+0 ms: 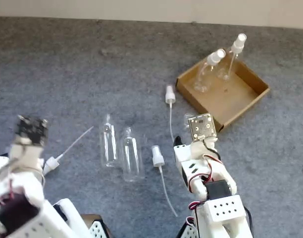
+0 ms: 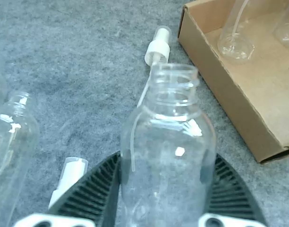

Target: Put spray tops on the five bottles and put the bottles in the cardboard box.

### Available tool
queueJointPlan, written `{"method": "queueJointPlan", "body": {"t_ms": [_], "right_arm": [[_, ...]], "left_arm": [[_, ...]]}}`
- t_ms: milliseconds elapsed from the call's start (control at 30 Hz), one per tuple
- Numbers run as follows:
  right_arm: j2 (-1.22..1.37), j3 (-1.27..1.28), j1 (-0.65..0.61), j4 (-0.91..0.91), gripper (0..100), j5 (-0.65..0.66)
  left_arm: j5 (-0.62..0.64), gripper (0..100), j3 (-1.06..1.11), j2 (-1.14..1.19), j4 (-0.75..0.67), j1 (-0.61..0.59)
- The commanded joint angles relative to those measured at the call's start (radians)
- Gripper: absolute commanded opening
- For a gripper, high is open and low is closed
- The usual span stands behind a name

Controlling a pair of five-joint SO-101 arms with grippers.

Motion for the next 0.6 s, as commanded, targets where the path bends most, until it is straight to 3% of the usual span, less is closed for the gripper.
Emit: {"method": "queueJointPlan", "body": {"t_ms": [0, 133, 333, 567], "right_arm": [[-0.018, -0.013, -0.007, -0.021, 19.2, -0.002], [-0.018, -0.013, -0.007, -0.021, 19.2, -0.002], [-0.018, -0.013, -0.007, -0.021, 19.2, -0.002], [-0.018, -0.013, -0.007, -0.021, 19.2, -0.002]], "left_arm": [[0.173, 15, -0.179, 0.255, 0.012, 0.019], [0.328, 16, -0.248, 0.415, 0.107, 0.025], [0.522, 16, -0.225, 0.615, 0.241, 0.157], [0.832, 16, -0.249, 0.822, 0.224, 0.234]]}}
